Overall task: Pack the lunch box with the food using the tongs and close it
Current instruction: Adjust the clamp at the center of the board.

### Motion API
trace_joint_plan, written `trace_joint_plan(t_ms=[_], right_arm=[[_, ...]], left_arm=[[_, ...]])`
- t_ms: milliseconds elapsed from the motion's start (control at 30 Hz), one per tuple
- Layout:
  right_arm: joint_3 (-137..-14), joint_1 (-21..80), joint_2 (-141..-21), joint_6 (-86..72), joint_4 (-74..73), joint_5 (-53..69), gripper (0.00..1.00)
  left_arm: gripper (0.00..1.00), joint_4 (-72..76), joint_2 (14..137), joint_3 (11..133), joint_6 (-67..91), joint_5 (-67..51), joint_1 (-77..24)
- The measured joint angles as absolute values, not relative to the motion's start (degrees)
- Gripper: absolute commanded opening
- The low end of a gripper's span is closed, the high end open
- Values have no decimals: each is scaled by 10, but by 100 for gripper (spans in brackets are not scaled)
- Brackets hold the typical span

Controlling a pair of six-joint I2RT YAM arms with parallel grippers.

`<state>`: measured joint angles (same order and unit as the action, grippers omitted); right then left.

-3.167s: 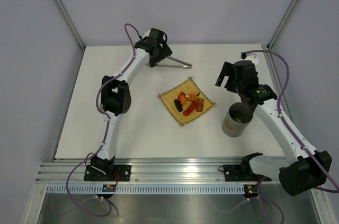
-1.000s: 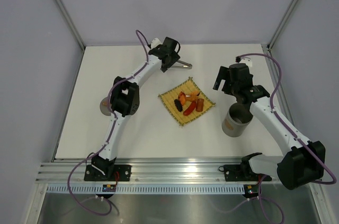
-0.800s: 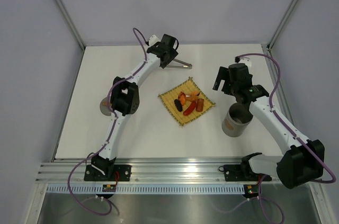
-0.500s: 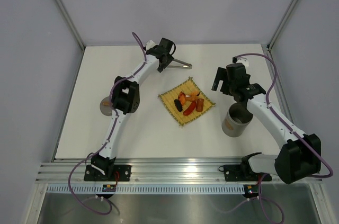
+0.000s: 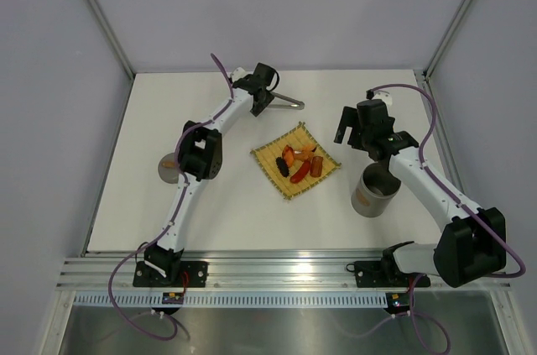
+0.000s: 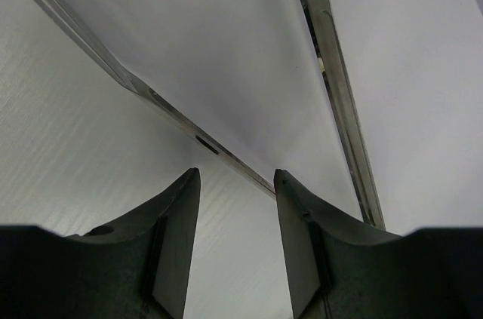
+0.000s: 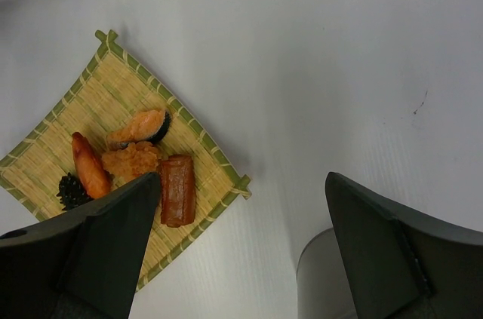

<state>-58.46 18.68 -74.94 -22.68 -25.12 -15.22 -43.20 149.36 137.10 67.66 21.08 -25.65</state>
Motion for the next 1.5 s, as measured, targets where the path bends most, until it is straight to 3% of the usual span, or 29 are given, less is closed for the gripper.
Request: trace_joint_plan(t_ms=[200,300,567,1500], right_arm=[[-585,187,-749,-227,-251,-149,99],[-585,187,-749,-227,-251,-149,100],[-585,187,-749,-227,-251,-142,99],[-585,187,-733,-229,-254,-143,99]], left_arm=[[49,-425,1496,1363,680,208,-256],[42,-418,1496,1358,681,204,-256],[0,-383,1493,1333,682,196,-263],[0,-311,1460,1334,685,155,-317]])
